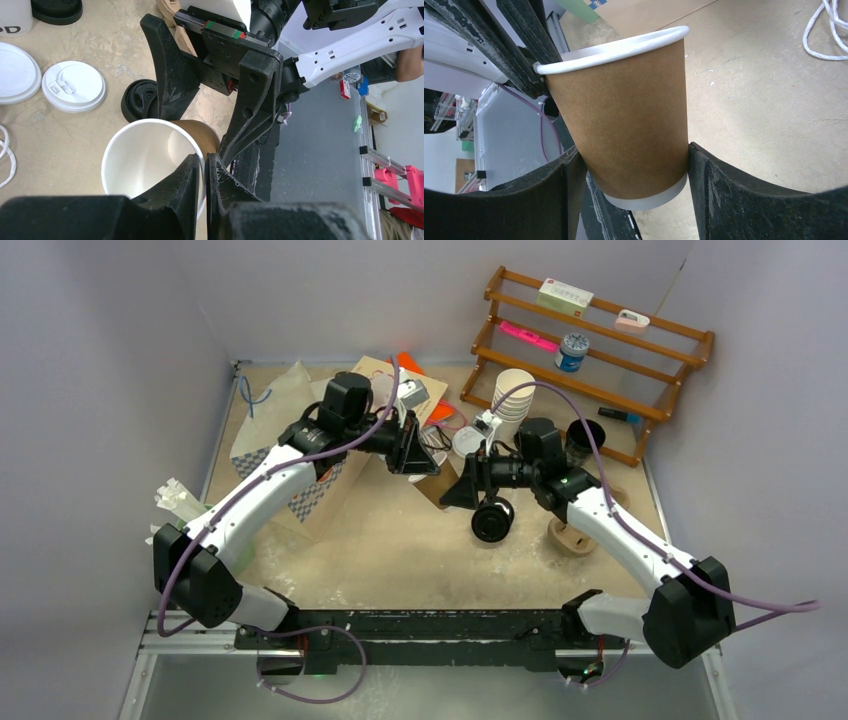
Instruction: Pack the takeout coffee
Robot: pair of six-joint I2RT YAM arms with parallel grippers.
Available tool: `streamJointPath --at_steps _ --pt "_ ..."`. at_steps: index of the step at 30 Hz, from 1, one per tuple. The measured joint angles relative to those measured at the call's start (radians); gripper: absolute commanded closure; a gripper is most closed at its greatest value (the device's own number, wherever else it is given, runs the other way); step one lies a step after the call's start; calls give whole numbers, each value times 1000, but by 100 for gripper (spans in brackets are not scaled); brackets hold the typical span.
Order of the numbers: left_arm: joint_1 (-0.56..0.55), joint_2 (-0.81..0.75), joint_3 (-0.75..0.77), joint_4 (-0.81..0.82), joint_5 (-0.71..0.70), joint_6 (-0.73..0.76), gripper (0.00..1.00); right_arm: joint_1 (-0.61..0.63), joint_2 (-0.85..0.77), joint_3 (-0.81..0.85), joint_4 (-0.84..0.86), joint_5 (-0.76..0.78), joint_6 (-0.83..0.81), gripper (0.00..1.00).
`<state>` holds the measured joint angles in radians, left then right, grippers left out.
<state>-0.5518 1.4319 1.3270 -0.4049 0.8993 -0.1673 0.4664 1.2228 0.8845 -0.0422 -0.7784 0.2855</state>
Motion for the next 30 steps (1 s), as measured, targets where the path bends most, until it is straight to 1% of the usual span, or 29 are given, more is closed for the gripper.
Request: streamJointPath --at_steps 1,3,4,6,9,12,13,15,18,21,25,30 --pt "-1 0 0 0 2 -2 100 0 0 0 0 0 0 31" --pt "-4 0 0 0 -4 -5 100 0 0 0 -1 2 0 9" --pt "-7 0 0 0 -15 -6 100 0 0 0 -3 7 -1 2" --pt "-19 0 -3 -5 -39 -6 100 0 0 0 -4 37 5 1" --pt "-58 -5 -11 -29 -151 -4 100 0 0 1 -10 121 14 1" --pt "-114 -8 -15 -55 -309 5 100 1 -7 -1 -37 233 31 1" --pt "-141 -8 -20 -61 -391 6 100 1 -14 -6 -42 272 39 1" --pt "-185 -8 -39 -65 -505 6 100 0 -38 -27 -50 349 56 1" --pt "-265 -6 -99 -53 -711 3 100 0 -93 -85 -64 505 93 2" --pt "-329 -2 -177 -17 -880 -5 100 0 -112 -119 -95 650 144 3" --pt "-382 25 -245 41 -1032 -21 100 0 -97 -130 -158 825 212 1" --pt "-409 57 -278 109 -1137 -39 100 0 -89 -143 -219 951 277 1"
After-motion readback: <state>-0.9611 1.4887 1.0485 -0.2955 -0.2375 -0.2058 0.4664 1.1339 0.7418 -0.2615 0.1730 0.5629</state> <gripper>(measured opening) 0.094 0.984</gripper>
